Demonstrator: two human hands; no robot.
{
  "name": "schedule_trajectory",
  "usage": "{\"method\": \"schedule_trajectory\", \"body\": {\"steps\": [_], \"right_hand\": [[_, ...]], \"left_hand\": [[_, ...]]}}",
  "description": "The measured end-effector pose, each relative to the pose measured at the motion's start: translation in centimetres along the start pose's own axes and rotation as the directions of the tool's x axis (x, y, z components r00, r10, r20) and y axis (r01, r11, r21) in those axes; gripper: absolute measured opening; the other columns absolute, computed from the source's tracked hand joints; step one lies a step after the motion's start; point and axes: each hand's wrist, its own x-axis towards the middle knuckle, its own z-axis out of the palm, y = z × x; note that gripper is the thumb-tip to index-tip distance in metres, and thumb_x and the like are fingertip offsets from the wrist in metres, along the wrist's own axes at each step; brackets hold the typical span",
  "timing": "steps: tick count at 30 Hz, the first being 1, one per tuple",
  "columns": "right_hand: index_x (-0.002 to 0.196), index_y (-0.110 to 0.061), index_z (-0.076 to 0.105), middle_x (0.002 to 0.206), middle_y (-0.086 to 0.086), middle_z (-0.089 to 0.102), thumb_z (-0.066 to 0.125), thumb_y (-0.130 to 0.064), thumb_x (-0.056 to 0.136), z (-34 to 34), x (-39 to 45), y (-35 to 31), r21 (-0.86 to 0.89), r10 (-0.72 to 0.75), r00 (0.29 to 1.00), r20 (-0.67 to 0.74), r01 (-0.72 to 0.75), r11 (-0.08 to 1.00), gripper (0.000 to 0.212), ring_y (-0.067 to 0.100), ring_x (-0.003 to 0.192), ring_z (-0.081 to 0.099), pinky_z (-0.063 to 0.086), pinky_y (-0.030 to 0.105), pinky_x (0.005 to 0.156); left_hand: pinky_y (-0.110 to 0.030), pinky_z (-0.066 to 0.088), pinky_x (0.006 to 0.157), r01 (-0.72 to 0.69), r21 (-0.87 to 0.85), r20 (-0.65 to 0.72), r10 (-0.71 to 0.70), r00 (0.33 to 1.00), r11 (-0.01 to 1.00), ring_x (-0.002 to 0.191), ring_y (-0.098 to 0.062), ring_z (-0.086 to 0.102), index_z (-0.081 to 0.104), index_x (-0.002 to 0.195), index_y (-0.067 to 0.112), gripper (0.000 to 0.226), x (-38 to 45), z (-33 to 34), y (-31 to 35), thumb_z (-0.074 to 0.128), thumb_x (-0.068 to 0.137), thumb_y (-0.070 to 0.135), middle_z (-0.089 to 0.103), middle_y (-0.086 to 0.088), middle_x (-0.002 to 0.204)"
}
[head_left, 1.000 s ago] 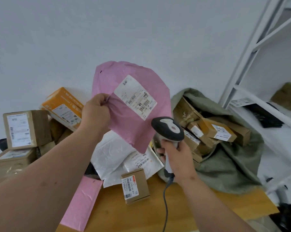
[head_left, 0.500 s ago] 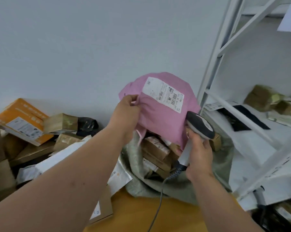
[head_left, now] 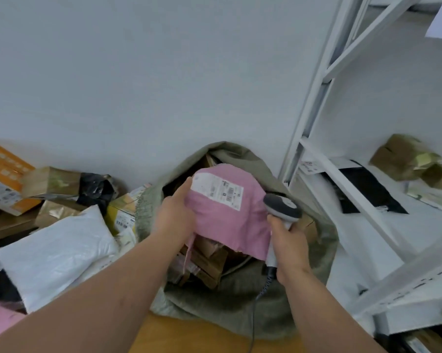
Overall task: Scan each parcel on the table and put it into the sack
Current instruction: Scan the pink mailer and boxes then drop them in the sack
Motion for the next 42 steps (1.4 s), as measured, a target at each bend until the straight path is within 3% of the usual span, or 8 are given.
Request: {"method": "schedule_trajectory", "body": {"steps": [4, 7, 13, 18, 21, 28, 37, 42], "right_hand": [[0.086, -0.03, 0.058, 0.088, 0.005, 0.068, 0.069, -0.038, 0.085, 3.1, 1.2, 0.1, -0.096, -0.055, 0.994, 0.091, 0.063, 0.993, 0.014, 0.026, 0.086, 0.068, 0.058, 0.049, 0.087], [0.077, -0.029, 0.051, 0.076, -0.004, 0.06, 0.064, -0.034, 0.093, 5.1, 1.7, -1.9, -0.174, -0.098, 0.984, 0.151, 0.124, 0.977, 0.021, 0.009, 0.07, 0.056, 0.046, 0.006, 0.07], [0.077, -0.03, 0.052, 0.084, -0.01, 0.064, 0.063, -0.025, 0.092, 9.9, 3.0, -3.4, -0.172, -0.08, 0.95, 0.303, 0.137, 0.976, 0.019, 0.005, 0.078, 0.056, 0.045, 0.029, 0.069], [0.085, -0.031, 0.06, 0.085, -0.015, 0.064, 0.063, -0.032, 0.092, 13.8, 4.1, -2.3, -0.246, -0.056, 0.913, 0.404, 0.167, 0.955, 0.008, -0.001, 0.083, 0.055, 0.043, 0.03, 0.076], [0.108, -0.03, 0.061, 0.091, -0.018, 0.063, 0.064, -0.034, 0.093, 15.9, 4.4, -1.6, -0.234, -0.05, 0.895, 0.443, 0.169, 0.957, 0.016, -0.003, 0.086, 0.055, 0.042, 0.021, 0.071], [0.142, -0.025, 0.046, 0.134, -0.001, 0.058, 0.064, -0.045, 0.087, 19.0, 3.6, -1.0, -0.327, 0.09, 0.853, 0.514, 0.098, 0.94, 0.061, 0.024, 0.121, 0.054, 0.044, 0.045, 0.103], [0.103, -0.033, 0.061, 0.103, -0.005, 0.07, 0.064, -0.039, 0.09, 15.7, 1.6, -1.8, -0.182, 0.021, 0.87, 0.493, 0.079, 0.98, 0.015, 0.017, 0.099, 0.066, 0.053, 0.043, 0.092], [0.092, -0.03, 0.06, 0.089, 0.001, 0.072, 0.063, -0.037, 0.089, 13.8, -0.7, -1.0, -0.204, 0.035, 0.845, 0.533, 0.088, 0.975, 0.009, 0.019, 0.083, 0.067, 0.055, 0.049, 0.088]], "left_hand": [[-0.03, 0.043, 0.09, -0.051, 0.355, -0.035, 0.068, 0.997, 0.934, 0.1, -0.023, 0.052, 0.042, 0.148, 0.031, 0.067, 1.1, -1.2, -0.8, 0.042, 0.089, -0.001, 0.041, -0.006, 0.134], [-0.036, 0.044, 0.095, -0.068, 0.647, 0.07, 0.03, 0.997, 0.759, 0.115, -0.027, 0.05, 0.051, 0.136, 0.021, 0.041, 2.7, -1.3, -0.8, 0.044, 0.095, 0.018, 0.04, -0.008, 0.134], [-0.047, 0.028, 0.097, -0.152, 0.891, 0.166, 0.003, 0.986, 0.428, 0.12, -0.023, 0.043, 0.053, 0.124, 0.029, 0.037, 5.8, -1.6, -1.7, 0.046, 0.092, 0.045, 0.051, 0.0, 0.126], [-0.048, 0.019, 0.105, -0.138, 0.854, 0.041, 0.199, 0.979, 0.501, 0.128, -0.027, 0.019, 0.05, 0.129, 0.045, 0.042, 8.3, -2.9, -4.1, 0.049, 0.088, 0.037, 0.024, 0.001, 0.145], [-0.049, 0.018, 0.111, -0.07, 0.821, -0.012, 0.139, 0.99, 0.567, 0.136, -0.031, 0.011, 0.045, 0.134, 0.051, 0.048, 9.9, -3.8, -5.5, 0.05, 0.088, 0.035, 0.006, 0.0, 0.155], [-0.04, 0.048, 0.082, -0.045, 0.625, -0.064, 0.108, 0.992, 0.779, 0.119, -0.029, 0.05, 0.052, 0.133, 0.017, 0.043, 11.4, -5.1, -6.8, 0.051, 0.091, 0.015, 0.03, -0.001, 0.151], [-0.02, 0.037, 0.087, -0.096, 0.357, -0.296, 0.209, 0.932, 0.929, 0.105, -0.017, 0.055, 0.072, 0.115, 0.014, 0.038, 8.2, -7.0, -7.4, 0.052, 0.089, -0.004, 0.056, -0.002, 0.122], [-0.019, 0.037, 0.092, -0.027, 0.239, -0.336, 0.109, 0.936, 0.971, 0.117, -0.02, 0.052, 0.068, 0.124, 0.016, 0.05, 5.4, -8.2, -7.4, 0.05, 0.084, -0.009, 0.049, -0.005, 0.134]]}}
